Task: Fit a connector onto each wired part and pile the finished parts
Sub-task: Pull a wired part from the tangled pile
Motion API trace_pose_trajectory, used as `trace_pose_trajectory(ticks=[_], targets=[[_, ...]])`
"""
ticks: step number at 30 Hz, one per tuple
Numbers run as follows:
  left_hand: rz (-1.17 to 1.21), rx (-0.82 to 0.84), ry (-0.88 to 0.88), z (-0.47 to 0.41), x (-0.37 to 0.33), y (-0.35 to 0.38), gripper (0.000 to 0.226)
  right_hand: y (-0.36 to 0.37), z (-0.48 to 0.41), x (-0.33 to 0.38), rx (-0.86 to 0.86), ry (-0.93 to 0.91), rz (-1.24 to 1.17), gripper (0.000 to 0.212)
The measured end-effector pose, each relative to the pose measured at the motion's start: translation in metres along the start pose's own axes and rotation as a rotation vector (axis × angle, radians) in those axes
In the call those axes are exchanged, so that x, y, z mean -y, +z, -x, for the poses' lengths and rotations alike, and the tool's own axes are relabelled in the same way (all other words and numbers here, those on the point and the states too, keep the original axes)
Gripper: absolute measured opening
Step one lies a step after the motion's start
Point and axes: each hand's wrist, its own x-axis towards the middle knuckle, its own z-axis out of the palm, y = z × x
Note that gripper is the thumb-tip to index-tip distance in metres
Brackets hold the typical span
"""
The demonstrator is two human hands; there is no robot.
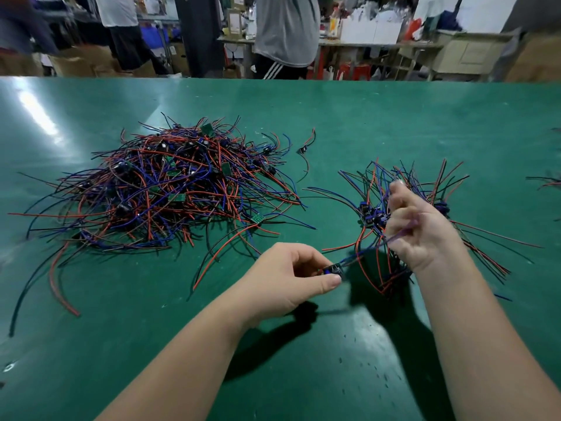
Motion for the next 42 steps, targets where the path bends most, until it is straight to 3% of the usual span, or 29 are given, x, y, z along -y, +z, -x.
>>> trace_pose_trajectory(ticks=[2, 4, 6, 8, 11, 13, 17, 20, 23, 26, 29, 31, 35, 40, 42], targets=[[0.143, 0.017, -0.005, 0.001, -0.005, 0.001, 0.006, 0.001, 0.001, -0.004, 0.065, -0.002, -0.093, 0.021], [0.435, -0.007, -0.064, 0.000, -0.011, -0.001, 0.010, 0.005, 0.003, -0.010, 0.088, -0.015, -0.037, 0.016], [0.729, -0.054, -0.110, -0.003, -0.016, -0.006, 0.017, 0.011, 0.007, -0.019, 0.142, 0.011, 0.157, 0.011], [0.905, -0.102, -0.123, -0.004, -0.019, -0.013, 0.015, 0.013, 0.012, -0.030, 0.276, 0.056, 0.393, 0.029], [1.055, -0.101, -0.104, -0.003, -0.022, -0.022, 0.021, 0.018, 0.023, -0.046, 0.510, 0.055, 0.610, 0.036], [1.121, -0.115, -0.086, -0.002, -0.023, -0.024, 0.020, 0.022, 0.028, -0.053, 0.579, -0.025, 0.668, 0.035], [0.966, -0.261, -0.038, -0.003, -0.022, -0.018, 0.046, 0.026, 0.030, -0.058, 0.561, -0.124, 0.496, 0.026], [0.833, -0.393, 0.003, -0.002, -0.019, -0.011, 0.036, 0.028, 0.032, -0.057, 0.552, -0.060, 0.304, 0.017], [0.732, -0.437, 0.159, -0.002, -0.018, -0.002, 0.010, 0.030, 0.033, -0.056, 0.554, 0.013, 0.115, 0.033], [0.512, -0.441, 0.422, 0.000, -0.015, 0.000, 0.017, 0.033, 0.034, -0.055, 0.514, 0.064, 0.034, 0.036], [0.148, -0.416, 0.500, 0.000, -0.010, -0.004, 0.020, 0.035, 0.035, -0.050, 0.439, 0.073, 0.040, 0.012], [0.048, -0.416, 0.548, 0.001, -0.009, -0.003, 0.028, 0.031, 0.035, -0.043, 0.395, 0.070, 0.075, 0.010], [0.434, -0.342, 0.393, 0.005, -0.017, -0.003, 0.013, 0.026, 0.034, -0.032, 0.409, 0.041, 0.139, 0.010], [0.481, -0.262, 0.126, 0.004, -0.019, 0.002, 0.028, 0.026, 0.032, -0.043, 0.449, -0.019, 0.390, 0.009], [0.546, -0.250, 0.035, 0.001, -0.019, 0.003, 0.023, 0.026, 0.031, -0.044, 0.426, -0.034, 0.452, 0.013]])
